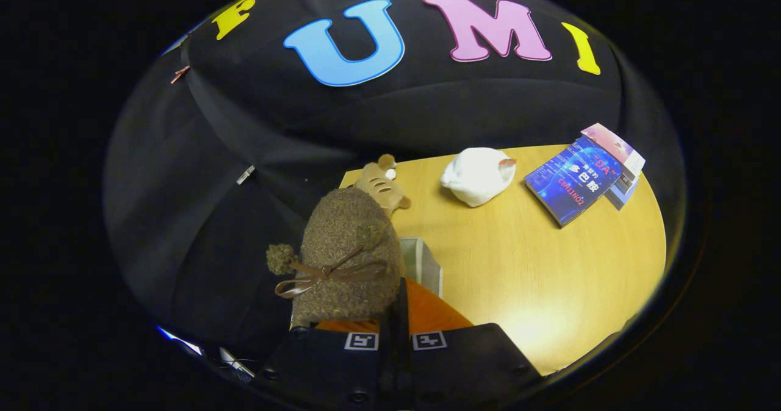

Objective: Open the storage box then place both shoes into the box .Put the left shoe in first, then the right shoe, with the right side of both shoes facing outward in a uniform manner.

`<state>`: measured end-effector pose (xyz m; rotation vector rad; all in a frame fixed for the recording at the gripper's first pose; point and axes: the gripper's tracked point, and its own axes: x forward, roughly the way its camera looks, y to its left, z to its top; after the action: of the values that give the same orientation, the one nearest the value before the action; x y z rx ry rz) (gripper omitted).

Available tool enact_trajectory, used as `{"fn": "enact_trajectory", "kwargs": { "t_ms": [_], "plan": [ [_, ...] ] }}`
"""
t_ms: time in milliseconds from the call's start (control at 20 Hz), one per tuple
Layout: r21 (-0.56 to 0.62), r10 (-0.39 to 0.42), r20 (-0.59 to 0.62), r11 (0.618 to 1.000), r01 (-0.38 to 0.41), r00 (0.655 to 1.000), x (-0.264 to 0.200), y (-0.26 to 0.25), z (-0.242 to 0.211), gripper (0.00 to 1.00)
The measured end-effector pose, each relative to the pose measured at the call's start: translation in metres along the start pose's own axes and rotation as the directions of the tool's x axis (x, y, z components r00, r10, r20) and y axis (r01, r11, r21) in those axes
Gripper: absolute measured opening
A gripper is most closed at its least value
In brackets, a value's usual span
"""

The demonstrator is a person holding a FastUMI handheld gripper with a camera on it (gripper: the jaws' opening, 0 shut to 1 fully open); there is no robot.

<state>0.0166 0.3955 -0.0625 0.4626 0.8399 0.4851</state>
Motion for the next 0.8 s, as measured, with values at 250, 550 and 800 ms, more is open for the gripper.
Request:
{"fn": "enact_trajectory", "kwargs": {
  "t_ms": [250,550,800],
  "plan": [
    [-0.07,-0.138,-0.081,0.989,0.132,0.987,0.042,0.004,-0.049,0.06],
    [-0.174,-0.316,-0.129,0.94,0.293,0.94,0.069,-0.017,-0.086,0.06],
    [-0.239,-0.344,-0.111,0.92,0.311,0.932,0.079,-0.02,-0.092,0.07]
  ]
}}
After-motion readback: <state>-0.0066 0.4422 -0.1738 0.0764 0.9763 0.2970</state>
